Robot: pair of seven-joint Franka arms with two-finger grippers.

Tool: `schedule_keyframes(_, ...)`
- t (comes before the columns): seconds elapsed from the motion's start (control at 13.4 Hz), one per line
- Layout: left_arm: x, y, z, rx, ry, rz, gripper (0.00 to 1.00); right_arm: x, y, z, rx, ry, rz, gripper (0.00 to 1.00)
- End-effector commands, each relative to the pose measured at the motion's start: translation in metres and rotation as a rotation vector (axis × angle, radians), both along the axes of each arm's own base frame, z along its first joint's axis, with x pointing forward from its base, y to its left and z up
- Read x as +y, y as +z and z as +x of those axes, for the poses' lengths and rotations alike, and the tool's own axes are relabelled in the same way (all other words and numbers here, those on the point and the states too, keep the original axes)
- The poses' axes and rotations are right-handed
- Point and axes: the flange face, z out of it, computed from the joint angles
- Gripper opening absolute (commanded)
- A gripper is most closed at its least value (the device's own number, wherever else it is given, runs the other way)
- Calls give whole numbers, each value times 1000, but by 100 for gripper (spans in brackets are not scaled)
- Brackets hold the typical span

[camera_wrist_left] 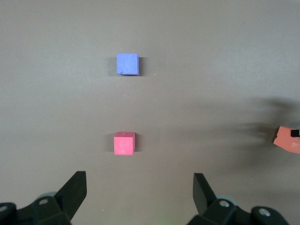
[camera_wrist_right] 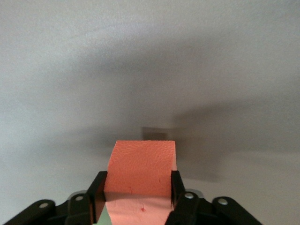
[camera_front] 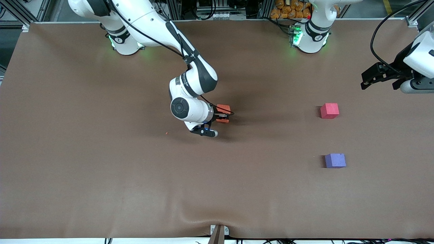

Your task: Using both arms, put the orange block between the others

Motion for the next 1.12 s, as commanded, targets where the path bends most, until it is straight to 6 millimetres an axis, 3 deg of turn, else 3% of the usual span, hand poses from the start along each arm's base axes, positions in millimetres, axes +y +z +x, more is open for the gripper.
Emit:
schedule_keyframes(0.0, -1, 4, -1, -7, -3, 0, 100, 5, 2, 4, -2, -19, 13, 100)
schedule_keyframes(0.37, -7, 4, -2, -5, -12, -2, 100, -13, 23, 30, -30, -35, 31, 100)
schedule_keyframes(0.6, -11, 4, -3, -5, -18, -1, 100, -51, 34, 53, 23, -56, 34, 100)
schedule_keyframes(0.75, -11, 4, -3, -6, -19, -3, 100, -76, 56, 63, 64, -56, 33, 100)
schedule_keyframes(1.04, -9, 4, -3, -5, -15, -1, 100, -149, 101, 87, 95, -56, -14, 100)
